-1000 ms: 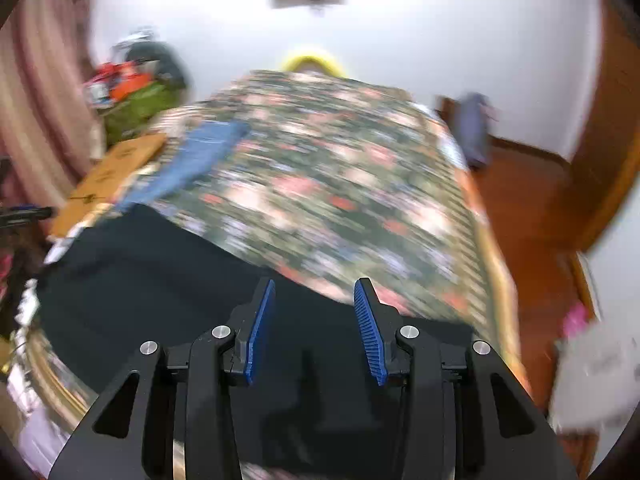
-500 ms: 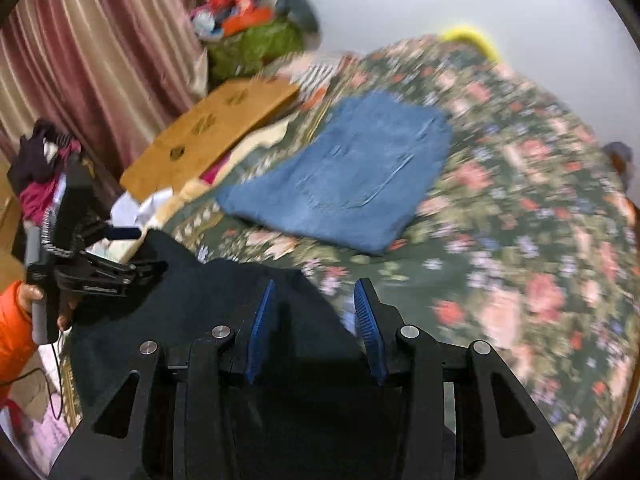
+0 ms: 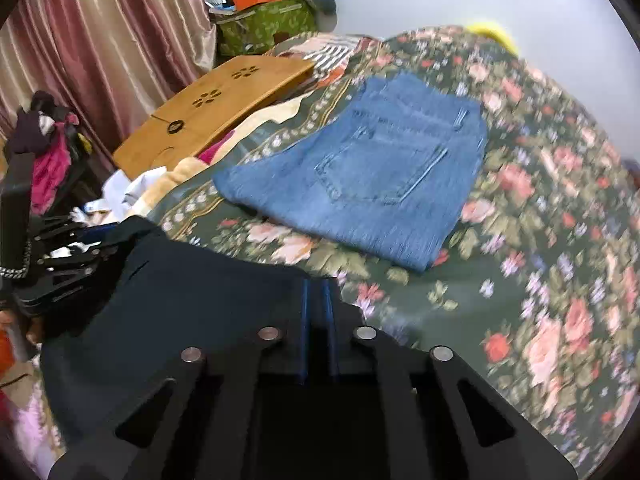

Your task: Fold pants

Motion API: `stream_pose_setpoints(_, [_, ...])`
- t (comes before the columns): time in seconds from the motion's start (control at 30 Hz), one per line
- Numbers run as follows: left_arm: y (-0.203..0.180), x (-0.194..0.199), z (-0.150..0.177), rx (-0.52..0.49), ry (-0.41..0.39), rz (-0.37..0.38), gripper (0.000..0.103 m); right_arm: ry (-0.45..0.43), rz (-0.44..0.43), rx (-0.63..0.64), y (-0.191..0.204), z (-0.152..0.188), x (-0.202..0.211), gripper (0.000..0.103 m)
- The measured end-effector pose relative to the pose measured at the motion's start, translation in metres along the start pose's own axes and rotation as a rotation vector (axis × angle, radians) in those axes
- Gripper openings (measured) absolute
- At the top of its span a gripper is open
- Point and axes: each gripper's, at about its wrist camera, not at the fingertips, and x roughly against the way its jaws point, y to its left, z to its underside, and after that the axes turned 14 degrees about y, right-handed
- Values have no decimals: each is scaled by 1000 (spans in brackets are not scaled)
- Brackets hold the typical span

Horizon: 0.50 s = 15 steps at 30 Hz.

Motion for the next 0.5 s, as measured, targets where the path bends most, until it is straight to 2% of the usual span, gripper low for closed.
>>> stream_pose_setpoints(0.03, [-2, 0, -1, -14, -5, -33, 30, 4, 5, -1, 1, -2, 0, 2])
stream_pose_setpoints(0.1, [-2, 0, -4, -27, 9, -48, 30, 12, 15, -6, 1, -5, 1, 2])
stream_pose_setpoints(0.2, [3, 8, -9, -46, 44, -10, 32, -3, 46, -4, 2, 0, 17, 3])
stream_pose_setpoints(0.27, [12, 28, -5, -35, 21, 17, 34, -22, 68, -32, -4, 8, 36, 15])
stream_pose_setpoints(0.3, [19, 41, -1, -21, -4, 20, 37, -35, 57, -45, -8, 14, 48, 18])
stream_pose_setpoints(0.37, [29, 58, 8, 3, -28, 45, 63, -63, 24, -74, -13, 30, 70, 29])
stream_pose_setpoints(0.43, [41, 71, 21, 31, -45, 92, 68, -71, 0, -88, -14, 47, 87, 34])
stream_pose_setpoints(0.5, [49, 76, 36, 48, -29, 110, 68, -75, -2, -89, -12, 69, 103, 35])
